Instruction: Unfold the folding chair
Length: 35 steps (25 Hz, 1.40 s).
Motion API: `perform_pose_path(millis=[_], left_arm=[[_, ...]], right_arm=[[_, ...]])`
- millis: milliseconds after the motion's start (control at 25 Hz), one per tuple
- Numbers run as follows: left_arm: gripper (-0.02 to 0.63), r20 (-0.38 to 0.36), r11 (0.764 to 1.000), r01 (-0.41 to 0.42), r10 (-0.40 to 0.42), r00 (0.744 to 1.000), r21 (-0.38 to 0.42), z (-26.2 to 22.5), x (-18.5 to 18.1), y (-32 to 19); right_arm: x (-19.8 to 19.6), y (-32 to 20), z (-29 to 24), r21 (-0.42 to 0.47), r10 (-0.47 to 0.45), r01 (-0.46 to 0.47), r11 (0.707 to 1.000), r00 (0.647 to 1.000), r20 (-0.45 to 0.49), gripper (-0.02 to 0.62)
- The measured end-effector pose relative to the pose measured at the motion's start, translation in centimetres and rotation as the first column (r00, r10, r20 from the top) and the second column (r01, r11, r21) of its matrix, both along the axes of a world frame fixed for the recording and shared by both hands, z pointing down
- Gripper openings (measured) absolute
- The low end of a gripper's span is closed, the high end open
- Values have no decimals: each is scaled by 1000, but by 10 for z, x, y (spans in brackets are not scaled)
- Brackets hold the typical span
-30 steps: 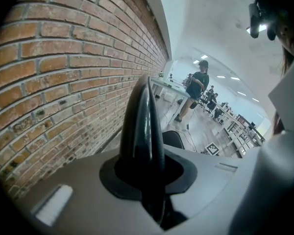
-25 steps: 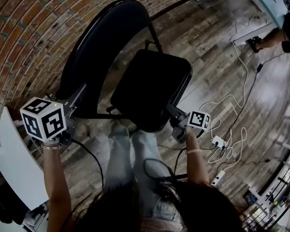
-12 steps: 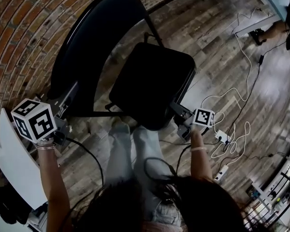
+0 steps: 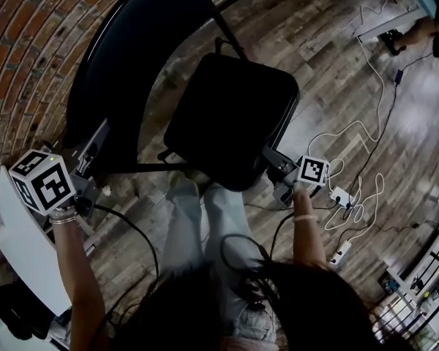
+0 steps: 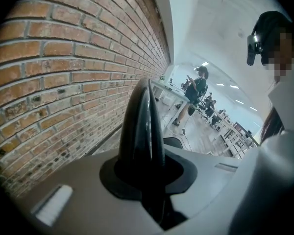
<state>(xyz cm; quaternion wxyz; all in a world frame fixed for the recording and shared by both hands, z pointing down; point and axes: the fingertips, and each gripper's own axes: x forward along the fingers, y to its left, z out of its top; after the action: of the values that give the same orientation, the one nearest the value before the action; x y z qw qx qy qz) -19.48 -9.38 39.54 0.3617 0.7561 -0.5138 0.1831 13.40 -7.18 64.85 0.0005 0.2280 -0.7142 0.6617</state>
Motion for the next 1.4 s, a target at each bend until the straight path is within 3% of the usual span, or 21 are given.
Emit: perform_pose_path(millis=[1400], left_arm=[[54, -97, 1000, -6, 7, 995, 13, 34, -25, -9]], right_arm=[[29, 9, 43, -53, 38, -34, 998, 997, 73, 196]])
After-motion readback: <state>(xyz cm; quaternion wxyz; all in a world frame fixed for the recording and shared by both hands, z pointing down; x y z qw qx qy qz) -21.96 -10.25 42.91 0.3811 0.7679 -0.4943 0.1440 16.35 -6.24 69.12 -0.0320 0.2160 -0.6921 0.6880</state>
